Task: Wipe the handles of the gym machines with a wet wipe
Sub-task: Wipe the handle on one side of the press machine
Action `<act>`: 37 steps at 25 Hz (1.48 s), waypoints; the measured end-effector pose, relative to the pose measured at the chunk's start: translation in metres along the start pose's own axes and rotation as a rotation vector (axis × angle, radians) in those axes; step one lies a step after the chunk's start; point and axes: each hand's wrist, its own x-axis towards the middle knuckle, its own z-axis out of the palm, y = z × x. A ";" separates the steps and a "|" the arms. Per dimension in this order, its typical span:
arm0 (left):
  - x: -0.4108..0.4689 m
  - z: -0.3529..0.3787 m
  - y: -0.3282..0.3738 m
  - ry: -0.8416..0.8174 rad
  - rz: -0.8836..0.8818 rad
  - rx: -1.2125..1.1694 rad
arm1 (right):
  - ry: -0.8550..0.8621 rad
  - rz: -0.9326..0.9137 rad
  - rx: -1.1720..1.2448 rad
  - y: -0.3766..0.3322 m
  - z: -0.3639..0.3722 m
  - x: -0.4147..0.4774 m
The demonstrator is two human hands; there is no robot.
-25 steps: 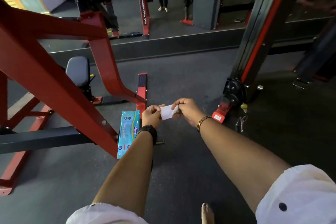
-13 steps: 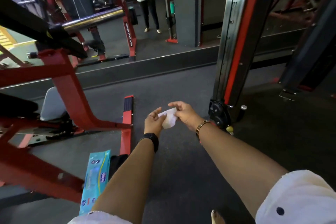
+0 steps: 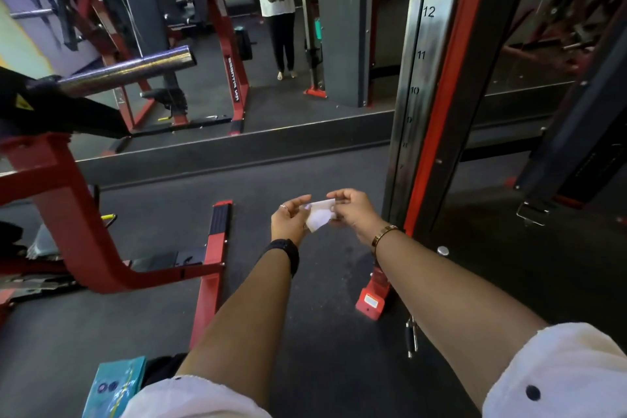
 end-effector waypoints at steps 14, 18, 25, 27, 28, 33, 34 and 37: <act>0.260 -0.031 0.042 -0.107 -0.054 -0.003 | -0.030 0.052 0.013 -0.049 0.090 0.224; 0.335 -0.049 0.064 -0.140 -0.102 -0.063 | 0.045 0.055 0.014 -0.065 0.129 0.285; 0.430 -0.035 0.092 -0.173 -0.176 -0.272 | 0.202 0.007 0.057 -0.092 0.152 0.381; 0.458 -0.025 0.100 -0.189 -0.197 -0.315 | 0.244 -0.009 0.096 -0.096 0.150 0.412; 0.473 -0.019 0.102 -0.199 -0.210 -0.324 | 0.260 -0.012 0.117 -0.097 0.147 0.428; 0.565 0.031 0.120 -0.218 -0.270 -0.309 | 0.294 -0.022 0.148 -0.119 0.120 0.515; 0.588 0.046 0.127 -0.218 -0.273 -0.309 | 0.310 -0.033 0.162 -0.127 0.113 0.539; 0.653 0.086 0.150 -0.227 -0.266 -0.296 | 0.336 -0.038 0.213 -0.156 0.094 0.612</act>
